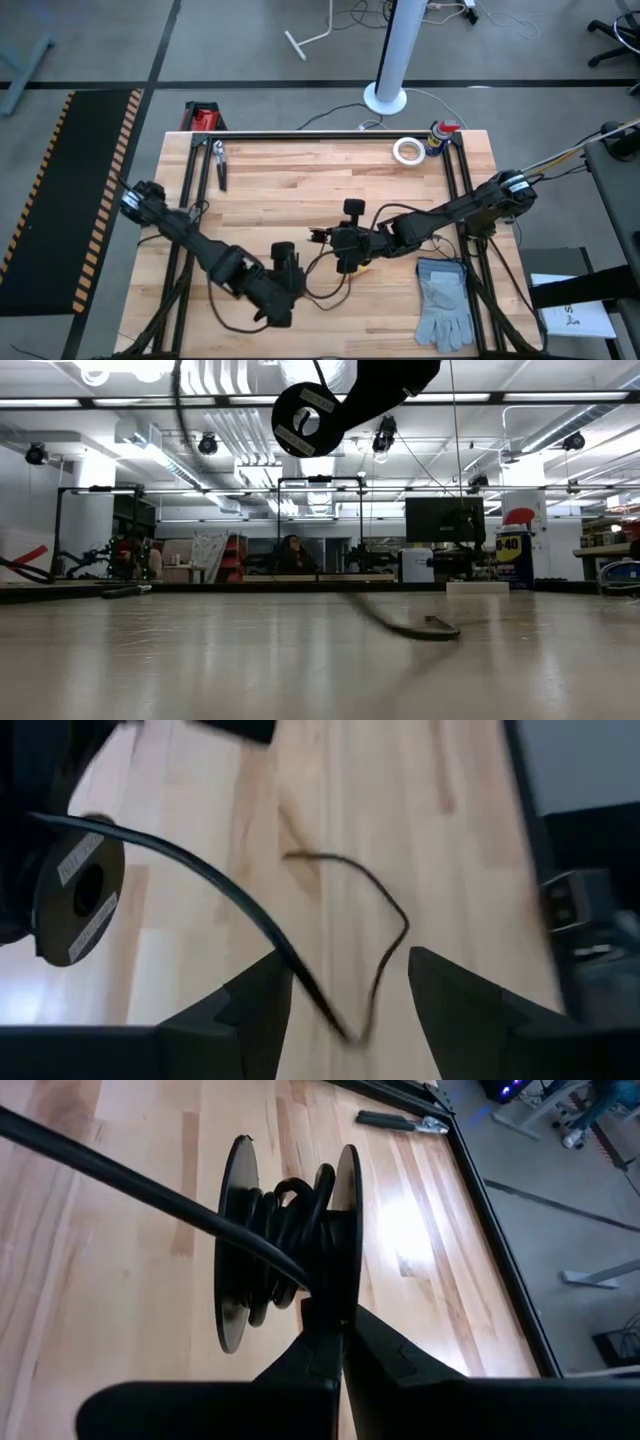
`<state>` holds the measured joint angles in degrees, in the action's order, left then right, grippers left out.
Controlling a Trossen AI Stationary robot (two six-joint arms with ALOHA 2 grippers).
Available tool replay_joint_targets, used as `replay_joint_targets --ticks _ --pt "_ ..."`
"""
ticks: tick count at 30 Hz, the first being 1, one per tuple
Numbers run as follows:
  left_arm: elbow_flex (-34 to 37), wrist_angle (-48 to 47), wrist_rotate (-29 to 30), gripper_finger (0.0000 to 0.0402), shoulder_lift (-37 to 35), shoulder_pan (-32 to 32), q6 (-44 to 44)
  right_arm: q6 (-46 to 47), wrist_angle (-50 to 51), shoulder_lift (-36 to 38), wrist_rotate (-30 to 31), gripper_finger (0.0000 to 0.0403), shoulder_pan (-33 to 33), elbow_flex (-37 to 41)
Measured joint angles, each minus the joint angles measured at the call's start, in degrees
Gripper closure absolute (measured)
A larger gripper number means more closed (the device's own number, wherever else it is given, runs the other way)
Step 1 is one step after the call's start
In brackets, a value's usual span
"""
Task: Coil cords
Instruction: Uncoil the black wire from the spool
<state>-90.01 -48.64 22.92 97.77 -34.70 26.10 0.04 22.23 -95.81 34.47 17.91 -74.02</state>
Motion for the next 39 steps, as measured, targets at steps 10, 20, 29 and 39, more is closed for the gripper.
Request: replay_joint_targets --ticks 10,20,29,39 --pt "-3.06 -3.46 1.79 0.0245 -3.87 -1.26 0.20 0.08 -0.17 0.00 0.22 0.0403 1.19 1.22" --pt "-1.04 -9.86 13.92 0.0275 -4.17 2.98 -3.09 -5.10 -5.89 0.11 0.01 0.0403 3.76 1.22" --pt "0.04 -6.14 5.91 0.0290 -3.95 6.69 -6.44 -6.71 -6.72 0.11 0.21 0.0403 4.51 1.22" --pt "3.18 -3.98 4.68 0.0284 -3.90 7.54 -7.80 -8.66 -9.26 0.13 -1.30 0.0403 4.81 1.22"
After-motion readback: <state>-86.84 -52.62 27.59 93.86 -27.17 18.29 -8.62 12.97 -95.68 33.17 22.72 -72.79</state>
